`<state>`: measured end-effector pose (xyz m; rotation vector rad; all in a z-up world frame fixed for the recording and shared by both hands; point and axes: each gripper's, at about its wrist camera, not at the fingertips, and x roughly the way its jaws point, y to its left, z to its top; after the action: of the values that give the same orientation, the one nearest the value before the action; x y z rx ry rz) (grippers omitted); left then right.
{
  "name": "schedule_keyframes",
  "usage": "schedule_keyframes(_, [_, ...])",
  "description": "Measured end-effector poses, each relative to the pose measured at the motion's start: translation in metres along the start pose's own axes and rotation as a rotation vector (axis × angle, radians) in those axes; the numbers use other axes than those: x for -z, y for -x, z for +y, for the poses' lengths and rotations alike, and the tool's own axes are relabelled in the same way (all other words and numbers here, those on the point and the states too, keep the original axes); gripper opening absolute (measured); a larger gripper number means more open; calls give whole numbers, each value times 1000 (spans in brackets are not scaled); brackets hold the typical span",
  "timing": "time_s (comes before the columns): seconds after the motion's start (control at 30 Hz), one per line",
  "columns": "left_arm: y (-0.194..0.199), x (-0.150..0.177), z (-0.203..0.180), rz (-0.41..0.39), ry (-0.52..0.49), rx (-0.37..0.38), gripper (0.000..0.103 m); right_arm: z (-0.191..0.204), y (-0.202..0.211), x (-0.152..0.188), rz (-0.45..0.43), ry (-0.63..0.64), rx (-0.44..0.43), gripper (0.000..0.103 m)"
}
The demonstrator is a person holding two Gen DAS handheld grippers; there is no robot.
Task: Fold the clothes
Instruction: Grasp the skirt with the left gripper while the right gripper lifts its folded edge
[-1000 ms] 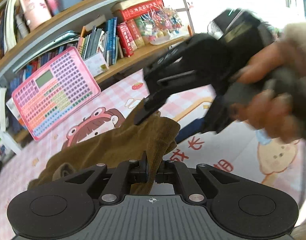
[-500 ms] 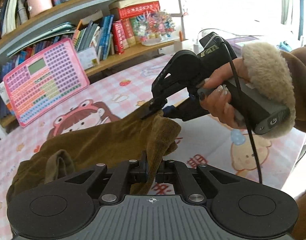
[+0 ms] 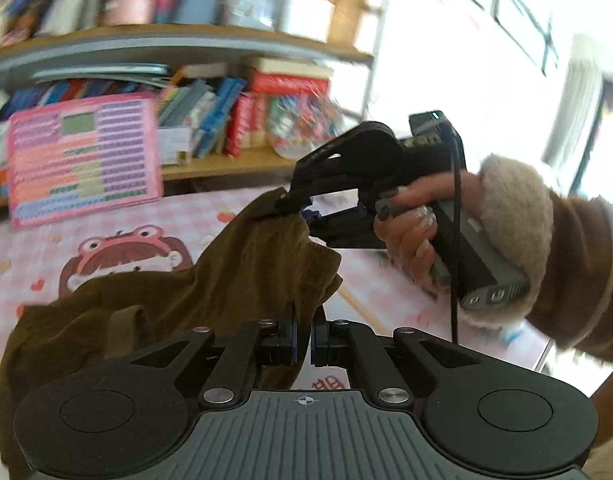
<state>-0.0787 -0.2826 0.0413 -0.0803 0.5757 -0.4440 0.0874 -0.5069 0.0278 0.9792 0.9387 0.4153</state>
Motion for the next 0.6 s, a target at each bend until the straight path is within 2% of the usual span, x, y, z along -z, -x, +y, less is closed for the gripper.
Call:
schedule_keyframes(0.13, [26,8,33,-53,136,-2,4,44,-15,12,12,89,-40,10])
schedule_keyframes(0.3, [50,18,70,-66,217,-21,4,90,-46,39,20,194,-10,10])
schedule_keyframes(0.43, [69,25,98,-52,269,-24,4,119,-76,64,28,276,23,10])
schedule_keyframes(0.6, [84,40,135,15,339,-26,4,141,-114,97,45,365,97,11])
